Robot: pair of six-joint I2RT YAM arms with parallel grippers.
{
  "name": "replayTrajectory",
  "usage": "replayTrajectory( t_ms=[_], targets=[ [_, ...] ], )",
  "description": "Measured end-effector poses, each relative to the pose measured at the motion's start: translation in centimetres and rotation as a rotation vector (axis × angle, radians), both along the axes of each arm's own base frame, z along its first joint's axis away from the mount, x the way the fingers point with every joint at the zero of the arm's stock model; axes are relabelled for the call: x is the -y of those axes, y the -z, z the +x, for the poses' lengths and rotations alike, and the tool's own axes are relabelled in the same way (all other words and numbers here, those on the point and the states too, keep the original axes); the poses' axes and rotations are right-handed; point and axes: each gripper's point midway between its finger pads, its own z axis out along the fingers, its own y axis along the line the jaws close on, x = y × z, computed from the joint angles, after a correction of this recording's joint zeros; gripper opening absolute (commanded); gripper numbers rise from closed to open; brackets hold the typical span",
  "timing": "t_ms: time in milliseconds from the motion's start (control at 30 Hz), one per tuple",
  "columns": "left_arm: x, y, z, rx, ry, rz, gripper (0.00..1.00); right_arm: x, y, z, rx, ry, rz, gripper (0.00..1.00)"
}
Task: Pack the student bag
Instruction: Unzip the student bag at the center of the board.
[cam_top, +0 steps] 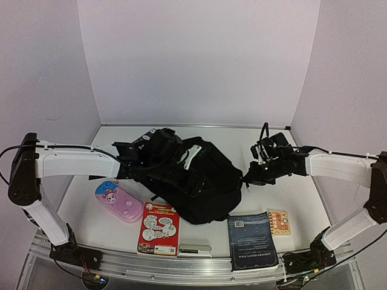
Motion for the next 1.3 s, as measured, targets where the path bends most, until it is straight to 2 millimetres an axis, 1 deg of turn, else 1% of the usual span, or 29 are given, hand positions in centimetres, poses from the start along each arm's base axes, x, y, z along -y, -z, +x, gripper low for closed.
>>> replayTrajectory(
  t_ms=[100,200,267,333,433,633,667,733,800,867,900,933,1100,1200,1300],
  targets=[
    [2.0,-1.3,1.0,-0.003,0.001,-0.035,0.8,-0.1,-0.7,-0.1,0.015,-0.003,0.019,0.0],
    [4.0,-1.4,2.2,-0.002,0.0,-0.04,0.8,-0.2,-1.2,-0.3,0.026,-0.007,0.035,0.0],
    [5.3,-0.8,3.0,-0.006,0.001,-0.031,0.8,-0.2,-1.4,-0.4,0.027,-0.008,0.042,0.0],
    [6.2,0.2,3.4,-0.015,0.002,-0.01,0.8,-0.3,-1.5,-0.4,0.027,-0.008,0.047,0.0],
    [7.4,1.7,4.2,-0.024,0.005,0.017,0.76,-0.3,-1.6,-0.5,0.027,-0.008,0.052,0.0],
    [8.8,4.6,4.9,-0.038,0.015,0.066,0.72,-0.2,-2.0,-0.7,0.038,-0.007,0.069,0.0],
    [8.9,5.0,5.0,-0.041,0.016,0.072,0.69,-0.2,-2.0,-0.8,0.039,-0.007,0.07,0.0],
    [9.2,5.6,5.0,-0.048,0.02,0.081,0.57,-0.2,-1.8,-0.8,0.037,-0.007,0.07,0.0],
    [9.5,6.1,5.0,-0.052,0.029,0.088,0.38,-0.2,-1.6,-0.9,0.035,-0.006,0.07,0.0],
    [9.9,6.3,5.0,-0.054,0.04,0.085,0.14,-0.1,-1.5,-0.9,0.033,-0.005,0.069,0.0],
    [10.0,6.4,4.8,-0.062,0.04,0.085,0.05,-0.1,-1.5,-0.9,0.032,-0.004,0.069,0.0],
    [10.1,6.5,4.6,-0.061,0.05,0.086,0.01,-0.1,-1.5,-0.9,0.033,-0.004,0.068,0.0],
    [10.3,6.9,3.8,-0.044,0.073,0.085,0.0,0.3,-1.4,-0.7,0.041,0.015,0.051,0.0],
    [9.8,7.6,3.1,-0.036,0.083,0.086,0.0,0.8,-1.0,-0.6,0.039,0.032,0.023,0.0],
    [9.2,7.3,2.2,-0.015,0.098,0.079,0.0,1.1,-0.2,-0.5,0.02,0.041,-0.013,0.0]
  ],
)
